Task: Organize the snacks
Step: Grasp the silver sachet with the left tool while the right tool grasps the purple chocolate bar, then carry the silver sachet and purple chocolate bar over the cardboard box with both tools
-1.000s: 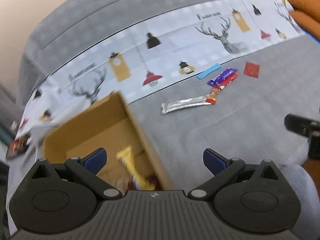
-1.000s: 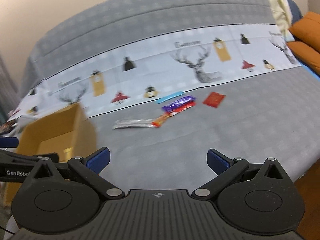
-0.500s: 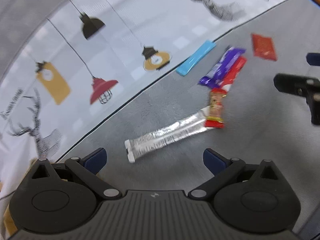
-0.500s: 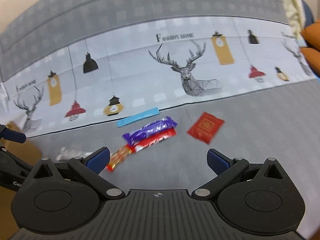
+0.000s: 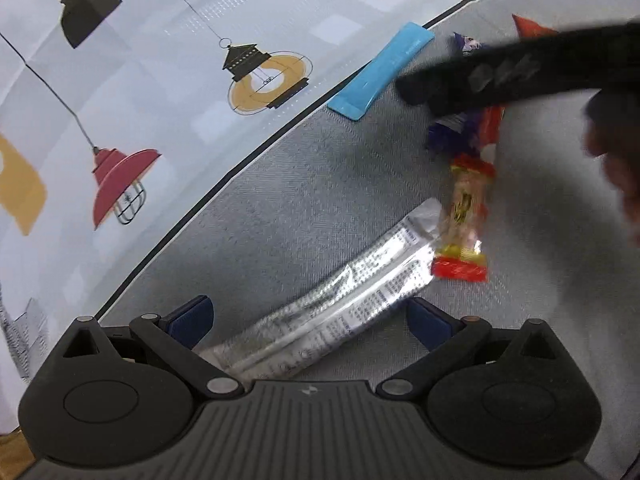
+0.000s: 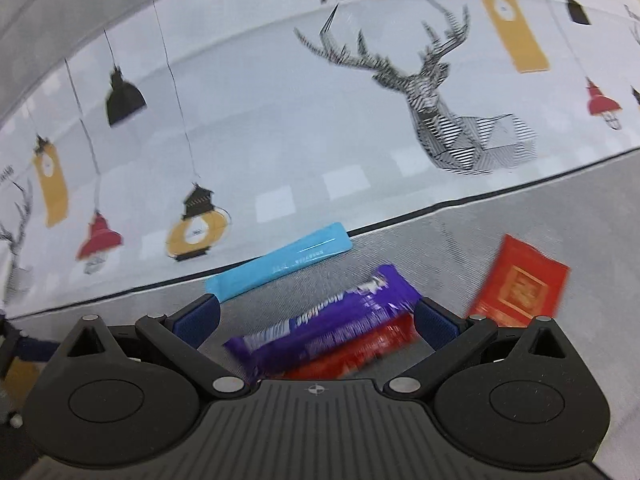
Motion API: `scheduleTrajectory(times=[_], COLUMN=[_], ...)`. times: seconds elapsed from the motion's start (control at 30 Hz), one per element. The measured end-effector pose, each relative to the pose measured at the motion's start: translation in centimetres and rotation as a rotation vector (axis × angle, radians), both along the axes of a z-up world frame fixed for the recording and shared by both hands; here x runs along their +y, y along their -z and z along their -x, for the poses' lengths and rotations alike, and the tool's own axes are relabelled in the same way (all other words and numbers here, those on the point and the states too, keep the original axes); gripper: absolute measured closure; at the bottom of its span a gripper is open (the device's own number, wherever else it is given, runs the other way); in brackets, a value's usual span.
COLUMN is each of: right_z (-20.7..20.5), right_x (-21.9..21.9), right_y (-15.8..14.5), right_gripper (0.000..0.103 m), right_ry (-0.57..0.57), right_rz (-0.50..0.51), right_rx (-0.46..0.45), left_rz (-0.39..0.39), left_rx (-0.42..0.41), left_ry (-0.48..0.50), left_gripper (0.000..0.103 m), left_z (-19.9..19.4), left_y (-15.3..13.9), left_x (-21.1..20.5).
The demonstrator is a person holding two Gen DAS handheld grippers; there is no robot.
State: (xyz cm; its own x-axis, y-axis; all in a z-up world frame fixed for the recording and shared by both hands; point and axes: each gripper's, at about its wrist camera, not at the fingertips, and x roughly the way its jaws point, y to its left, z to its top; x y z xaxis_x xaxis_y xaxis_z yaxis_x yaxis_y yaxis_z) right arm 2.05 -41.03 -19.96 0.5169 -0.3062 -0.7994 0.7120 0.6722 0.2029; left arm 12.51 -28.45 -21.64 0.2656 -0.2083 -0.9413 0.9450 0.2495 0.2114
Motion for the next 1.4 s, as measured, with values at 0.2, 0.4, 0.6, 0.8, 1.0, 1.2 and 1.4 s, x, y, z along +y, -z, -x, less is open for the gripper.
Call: scheduleTrajectory(times=[0.2, 0.4, 0.6, 0.8, 1.0, 1.2, 1.4], right_z=[-1.3, 0.0, 2.3, 5.6, 10.6, 14.9, 18.4], right_x=[1.4, 1.9, 2.3, 3.8, 7.7, 12.9, 18.0], right_y=[1.6, 0.9, -1.7, -4.7, -7.9, -10.8, -13.5], right_gripper=[0.055, 0.085, 0.086, 0.086, 0.086, 0.086, 0.086], right_ry=[-0.082, -0.129, -0.080, -0.051, -0.007, 0.001, -0.003], right_rz=[0.169, 0.154, 0.166, 0.152, 0.104, 0.095, 0.097], right_rx=[0.033, 0.005, -0.074, -0.118, -0.168, -0.172, -0.188], left_rz=[0.073, 0.105, 0.149, 0.225, 0.300, 0.351, 0.388], left_rx=[0.157, 0.162, 0.132, 0.171, 0.180, 0.147, 0.102], left_ry=[-0.047, -0.157, -0.186, -0.224, -0.247, -0.244, -0.266], left_gripper=[0.055, 0.079, 0.080, 0.080, 0.080, 0.080, 0.079], left_z=[-1.4, -2.0, -0.7, 1.5, 6.0, 10.4, 13.8], left_y=[-0.9, -1.8, -3.9, -6.8, -10.5, -13.4, -15.7], left_x=[0.8, 2.1, 4.3, 6.7, 10.2, 14.7, 19.8])
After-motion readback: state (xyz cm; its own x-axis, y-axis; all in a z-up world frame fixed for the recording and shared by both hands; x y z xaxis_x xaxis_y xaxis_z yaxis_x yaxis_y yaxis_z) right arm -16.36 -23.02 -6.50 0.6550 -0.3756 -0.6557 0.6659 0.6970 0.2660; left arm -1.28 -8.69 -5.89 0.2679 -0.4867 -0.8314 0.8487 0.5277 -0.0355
